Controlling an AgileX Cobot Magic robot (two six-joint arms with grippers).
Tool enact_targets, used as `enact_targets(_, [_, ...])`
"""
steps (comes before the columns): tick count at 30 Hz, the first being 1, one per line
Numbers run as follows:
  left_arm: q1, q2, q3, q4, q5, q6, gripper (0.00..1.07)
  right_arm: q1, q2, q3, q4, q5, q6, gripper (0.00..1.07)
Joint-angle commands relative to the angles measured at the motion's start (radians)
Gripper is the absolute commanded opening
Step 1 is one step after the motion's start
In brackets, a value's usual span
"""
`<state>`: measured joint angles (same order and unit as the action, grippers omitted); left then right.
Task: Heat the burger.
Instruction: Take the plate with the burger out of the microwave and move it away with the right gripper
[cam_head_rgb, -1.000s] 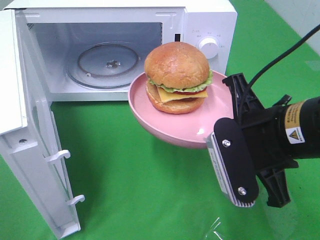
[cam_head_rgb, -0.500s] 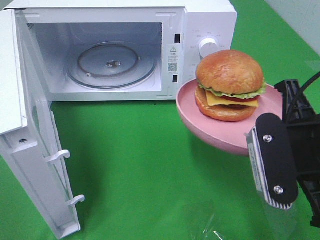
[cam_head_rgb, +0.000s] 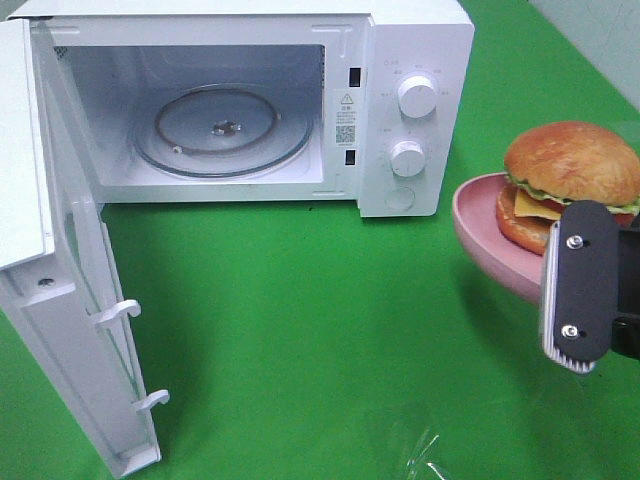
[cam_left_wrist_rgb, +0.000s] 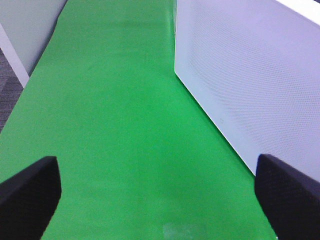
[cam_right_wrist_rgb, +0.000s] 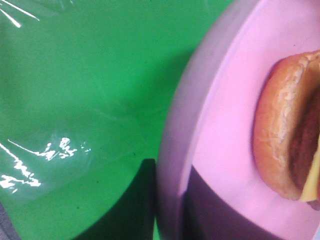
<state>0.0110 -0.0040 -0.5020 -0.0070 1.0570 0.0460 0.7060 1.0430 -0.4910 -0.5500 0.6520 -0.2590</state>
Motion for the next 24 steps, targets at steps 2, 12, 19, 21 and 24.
enact_targets(2, [0.005, -0.022, 0.001, -0.002, -0.015, -0.002, 0.98, -0.004, -0.013, -0.01, -0.112, 0.043, 0.146, 0.0])
enact_targets(12, [0.005, -0.022, 0.001, -0.002, -0.015, -0.002, 0.98, -0.004, -0.01, -0.01, -0.18, 0.148, 0.338, 0.0])
enact_targets(19, [0.005, -0.022, 0.001, -0.002, -0.015, -0.002, 0.98, -0.004, -0.004, -0.01, -0.21, 0.228, 0.429, 0.0])
enact_targets(21, [0.005, -0.022, 0.001, -0.002, -0.015, -0.002, 0.98, -0.004, -0.004, -0.01, -0.212, 0.238, 0.44, 0.0])
enact_targets(24, [0.005, -0.022, 0.001, -0.002, -0.015, -0.002, 0.98, -0.004, -0.004, -0.01, -0.232, 0.269, 0.506, 0.0])
